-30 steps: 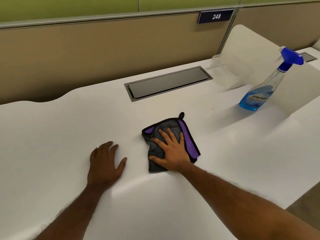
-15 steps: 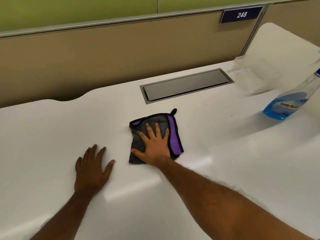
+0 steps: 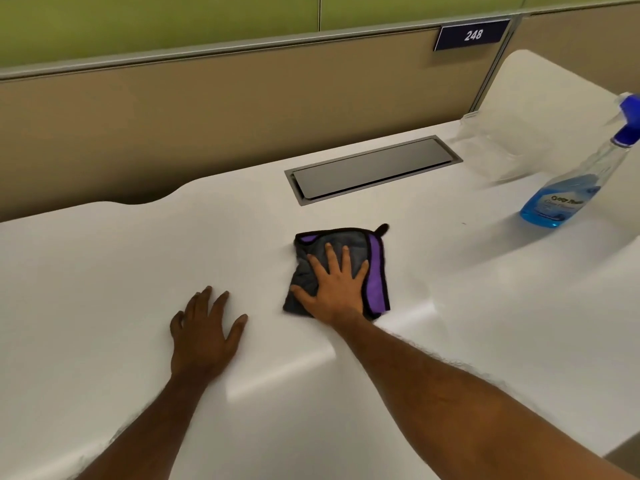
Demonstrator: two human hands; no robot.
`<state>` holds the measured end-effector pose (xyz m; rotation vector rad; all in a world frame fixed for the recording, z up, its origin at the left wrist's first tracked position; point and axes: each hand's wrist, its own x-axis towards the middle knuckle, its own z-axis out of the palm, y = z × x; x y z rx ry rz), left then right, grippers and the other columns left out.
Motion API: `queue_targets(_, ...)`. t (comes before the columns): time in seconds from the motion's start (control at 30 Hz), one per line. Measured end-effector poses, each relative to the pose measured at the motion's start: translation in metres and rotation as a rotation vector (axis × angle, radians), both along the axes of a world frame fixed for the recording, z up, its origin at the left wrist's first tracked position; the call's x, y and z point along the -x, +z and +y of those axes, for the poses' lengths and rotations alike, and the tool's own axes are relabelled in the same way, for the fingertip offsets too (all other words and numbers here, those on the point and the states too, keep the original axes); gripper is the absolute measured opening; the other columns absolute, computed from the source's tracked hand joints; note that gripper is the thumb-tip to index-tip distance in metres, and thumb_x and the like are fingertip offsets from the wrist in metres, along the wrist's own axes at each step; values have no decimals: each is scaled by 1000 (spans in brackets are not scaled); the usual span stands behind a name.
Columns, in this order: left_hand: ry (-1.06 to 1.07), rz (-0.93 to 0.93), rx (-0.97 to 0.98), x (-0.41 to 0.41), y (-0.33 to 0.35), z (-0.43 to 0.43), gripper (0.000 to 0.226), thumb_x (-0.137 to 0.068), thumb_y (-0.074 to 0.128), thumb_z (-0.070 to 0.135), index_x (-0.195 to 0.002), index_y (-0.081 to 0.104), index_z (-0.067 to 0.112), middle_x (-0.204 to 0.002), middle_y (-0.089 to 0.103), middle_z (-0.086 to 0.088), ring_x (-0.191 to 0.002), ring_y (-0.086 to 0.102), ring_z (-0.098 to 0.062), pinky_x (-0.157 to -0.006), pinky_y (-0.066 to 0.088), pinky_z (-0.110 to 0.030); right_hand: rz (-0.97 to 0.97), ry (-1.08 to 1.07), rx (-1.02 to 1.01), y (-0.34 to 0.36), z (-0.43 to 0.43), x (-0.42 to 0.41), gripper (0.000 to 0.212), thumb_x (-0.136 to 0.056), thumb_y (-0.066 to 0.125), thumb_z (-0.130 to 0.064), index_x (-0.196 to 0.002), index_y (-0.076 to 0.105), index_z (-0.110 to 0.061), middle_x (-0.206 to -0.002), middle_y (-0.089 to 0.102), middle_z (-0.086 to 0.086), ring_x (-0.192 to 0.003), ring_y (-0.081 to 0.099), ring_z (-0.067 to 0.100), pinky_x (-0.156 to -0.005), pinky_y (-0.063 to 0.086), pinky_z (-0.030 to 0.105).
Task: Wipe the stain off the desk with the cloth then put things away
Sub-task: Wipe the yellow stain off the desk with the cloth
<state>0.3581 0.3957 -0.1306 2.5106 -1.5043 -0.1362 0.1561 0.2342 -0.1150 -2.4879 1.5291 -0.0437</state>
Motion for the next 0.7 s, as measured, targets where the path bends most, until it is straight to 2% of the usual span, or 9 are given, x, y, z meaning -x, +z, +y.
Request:
queue_targets(0.17,-87,82,81,-5,6,3,67,-88,29,62,-135,54,22,-147,47,-4,-138,41,-23,-111,28,-48,-25,274,2,-5,56,-39,80,-82,32,-80,-151,21,-39,-164,1,3,-149,-11,33,-110,-10,68)
queue_targets(0.3,-80,127,142,-9,14,5,60,-90,30,58,-129,58,22,-139,55,-2,-131,47,-22,-106,31,-45,-114,347,26,-7,83,-40,78,-84,34,-76,-151,23,-37,-164,5,3,-150,-7,30,-112,-16,63)
queue_targets(0.37,-81,118,135,-8,15,7,60,-89,31,58,-125,60,20,-130,60,-2,-123,53,-24,-101,35,-45,-157,338,8,-3,89,-36,76,-85,33,-74,-150,28,-34,-164,11,3,-151,-2,27,-115,-12,60)
queue_targets(0.5,-74,124,148,0,22,8,63,-87,31,60,-119,63,16,-113,64,-4,-105,60,-26,-89,41,-44,-299,276,-40,14,89,-17,61,-90,45,-62,-139,45,-26,-153,36,1,-143,26,21,-120,14,51)
queue_targets(0.6,-28,197,152,9,25,7,61,-87,34,61,-119,62,17,-110,66,-2,-101,61,-24,-89,41,-42,-411,163,31,25,81,11,44,-88,55,-50,-122,56,-22,-128,55,-1,-118,50,17,-106,40,38)
queue_targets(0.7,46,265,166,21,26,6,48,-90,50,54,-120,61,18,-107,67,-1,-101,61,-24,-90,39,-41,-378,-3,25,28,64,35,42,-85,60,-46,-119,56,-21,-116,60,-1,-103,55,16,-93,48,37)
